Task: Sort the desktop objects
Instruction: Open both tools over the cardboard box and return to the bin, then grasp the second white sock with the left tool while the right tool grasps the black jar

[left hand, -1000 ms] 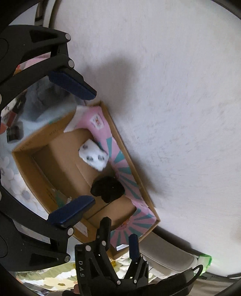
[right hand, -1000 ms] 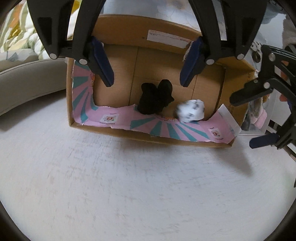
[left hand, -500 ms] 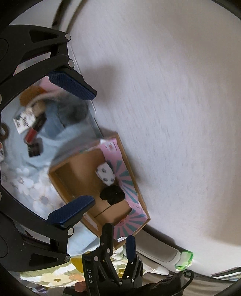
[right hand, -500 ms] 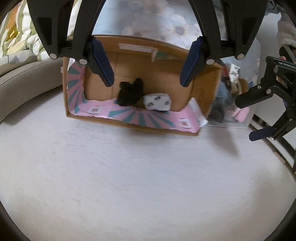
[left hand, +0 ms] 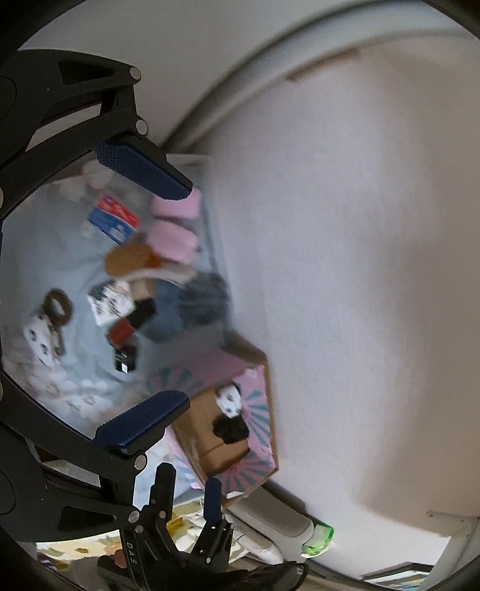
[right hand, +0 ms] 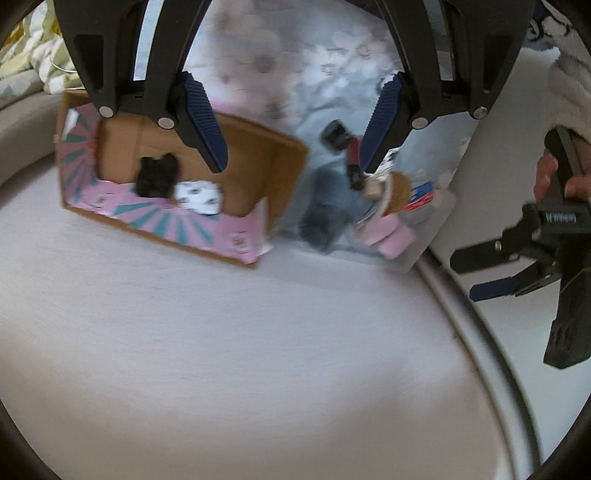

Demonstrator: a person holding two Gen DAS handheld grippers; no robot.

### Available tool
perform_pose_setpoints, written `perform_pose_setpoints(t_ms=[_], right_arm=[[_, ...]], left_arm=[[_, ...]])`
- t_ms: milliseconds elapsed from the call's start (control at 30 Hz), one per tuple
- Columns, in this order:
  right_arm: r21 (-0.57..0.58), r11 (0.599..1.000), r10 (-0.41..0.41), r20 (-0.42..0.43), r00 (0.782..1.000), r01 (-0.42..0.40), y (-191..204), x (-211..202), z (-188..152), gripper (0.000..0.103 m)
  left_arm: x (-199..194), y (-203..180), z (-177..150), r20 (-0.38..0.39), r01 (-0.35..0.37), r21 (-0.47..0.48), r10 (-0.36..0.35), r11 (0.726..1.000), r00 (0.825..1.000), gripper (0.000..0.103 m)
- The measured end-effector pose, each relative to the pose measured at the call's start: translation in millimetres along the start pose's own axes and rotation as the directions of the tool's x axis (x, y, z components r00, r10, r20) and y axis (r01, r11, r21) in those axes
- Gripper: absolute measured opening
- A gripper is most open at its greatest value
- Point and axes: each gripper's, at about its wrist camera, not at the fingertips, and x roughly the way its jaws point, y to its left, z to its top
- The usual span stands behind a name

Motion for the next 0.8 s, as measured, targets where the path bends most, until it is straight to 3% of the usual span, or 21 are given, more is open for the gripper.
perform_pose_setpoints(t_ms=[133, 367, 633, 800], right_arm=[[-0.039, 0.998, 0.038, -0.034, 0.999, -0.039, 21, 21, -16, 0.07], [-0.033, 0.995, 0.092, -0.061, 0.994, -0.094, 38, 53, -46, 0.07], [-0.065, 0.996, 0.056, -0.053, 0.997, -0.06, 47, 112, -79, 0.07], [-0.123, 0.989, 0.08, -0.039, 0.996, -0.084, 47, 136, -87, 0.07]], left_arm=[[-5, 10, -38, 0.001, -0.015, 0.017, 0.015, 1.0, 1.0, 0.103], [4, -11, -112, 0.047, 0.031, 0.048, -0.034, 0.998, 0.998, 0.103], [43, -42, -188, 0.013, -0.061, 0.003, 0.061, 0.998, 0.998, 0.099], [58, -58, -207, 0.012, -0.091, -0.042, 0.092, 0.995, 0.996, 0.097]])
